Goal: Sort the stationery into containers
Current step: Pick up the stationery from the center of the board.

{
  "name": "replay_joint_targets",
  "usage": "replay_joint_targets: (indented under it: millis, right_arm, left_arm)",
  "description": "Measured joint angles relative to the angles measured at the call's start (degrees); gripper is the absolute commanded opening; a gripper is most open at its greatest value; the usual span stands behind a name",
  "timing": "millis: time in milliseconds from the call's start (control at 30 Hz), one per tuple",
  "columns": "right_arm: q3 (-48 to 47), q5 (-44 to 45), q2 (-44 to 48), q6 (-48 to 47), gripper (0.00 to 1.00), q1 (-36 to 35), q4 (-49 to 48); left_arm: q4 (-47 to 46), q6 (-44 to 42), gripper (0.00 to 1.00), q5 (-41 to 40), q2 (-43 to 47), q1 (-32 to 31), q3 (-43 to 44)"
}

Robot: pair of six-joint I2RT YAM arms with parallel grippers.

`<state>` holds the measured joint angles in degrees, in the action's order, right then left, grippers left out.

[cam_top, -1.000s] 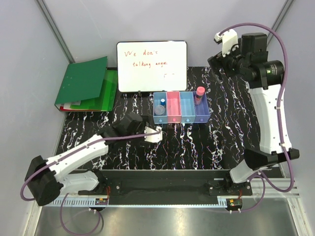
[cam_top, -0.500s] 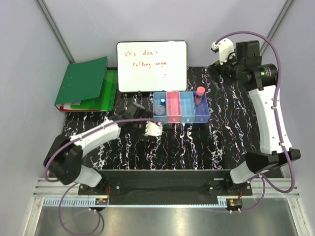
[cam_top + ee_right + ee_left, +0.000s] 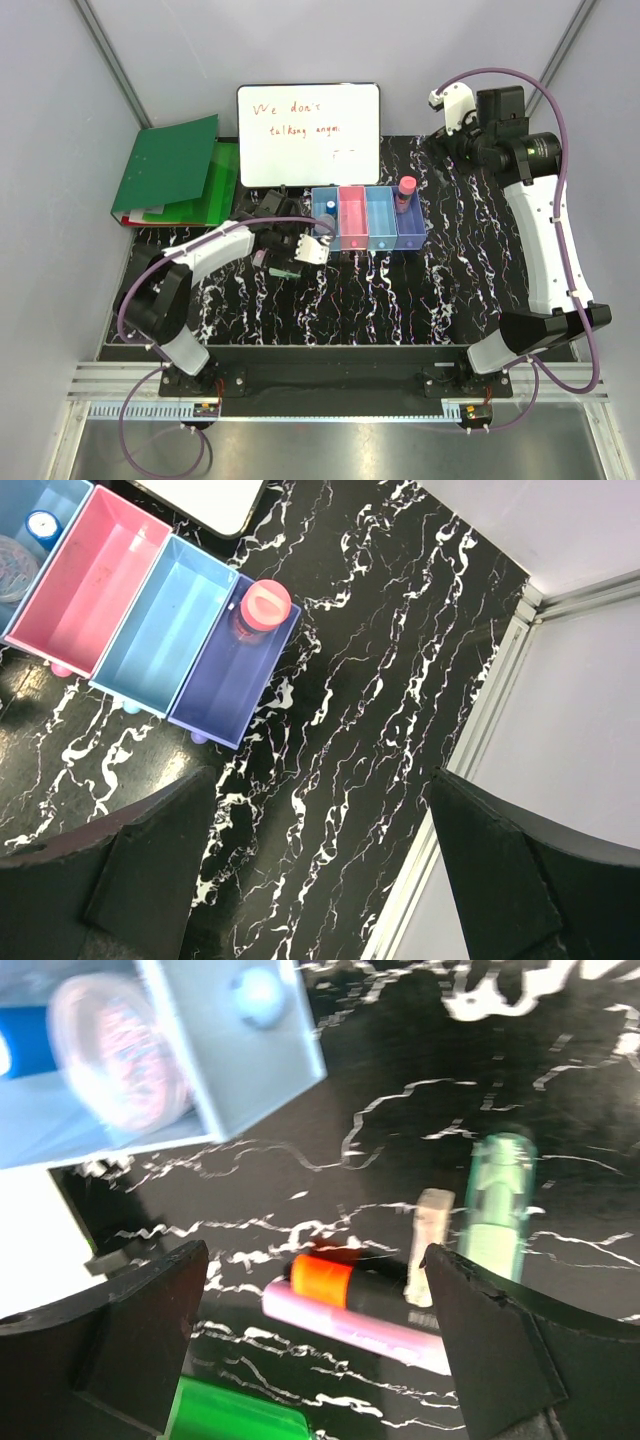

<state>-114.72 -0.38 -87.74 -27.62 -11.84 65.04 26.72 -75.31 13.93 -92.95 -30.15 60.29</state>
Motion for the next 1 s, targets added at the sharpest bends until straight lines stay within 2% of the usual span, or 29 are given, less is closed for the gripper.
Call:
replay_joint_targets:
  millis: [333,633,667,767,833,867,900,1000]
  right_arm:
    - [0.5,1.1,0.1,0.0,0.95,0.0,-0.9]
    - [1.3,1.4,0.8,0.0,0.94,0.0,-0.9]
    - [1.3,1.4,0.8,0.0,0.94,0.0,-0.9]
    - [1.3,1.4,0.8,0.0,0.93,0.0,-1.0]
    - [1.3,1.4,0.8,0.0,0.93,0.0,-1.0]
    - [1.3,1.4,0.8,0.0,0.93,0.0,-1.0]
    - [1.3,1.4,0.8,0.0,0.93,0.0,-1.0]
    - [1.3,1.5,0.8,0.0,0.92,0.0,-1.0]
  left_arm:
    - [2.0,-4.0,0.91,1.2,-2.4,0.4,-1.7]
    - [0.6,-4.2,0.91,1.1,-5.7,1.1,-0.6]
    - [0.6,-4.2,0.86,1.1,-5.9,1.1,-0.6]
    - [0.7,-4.1,0.64,1.1,-6.2,1.2,-0.4]
    - [0.6,-4.1,0.18,1.1,-6.6,1.2,-0.4]
    - [0.7,-3.9,0.04,1.1,-7.0,1.2,-0.4]
    - [0.6,-4.0,0.00,1.0,-7.3,1.2,-0.4]
    - [0.5,-4.4,0.00,0.8,-7.8,1.2,-0.4]
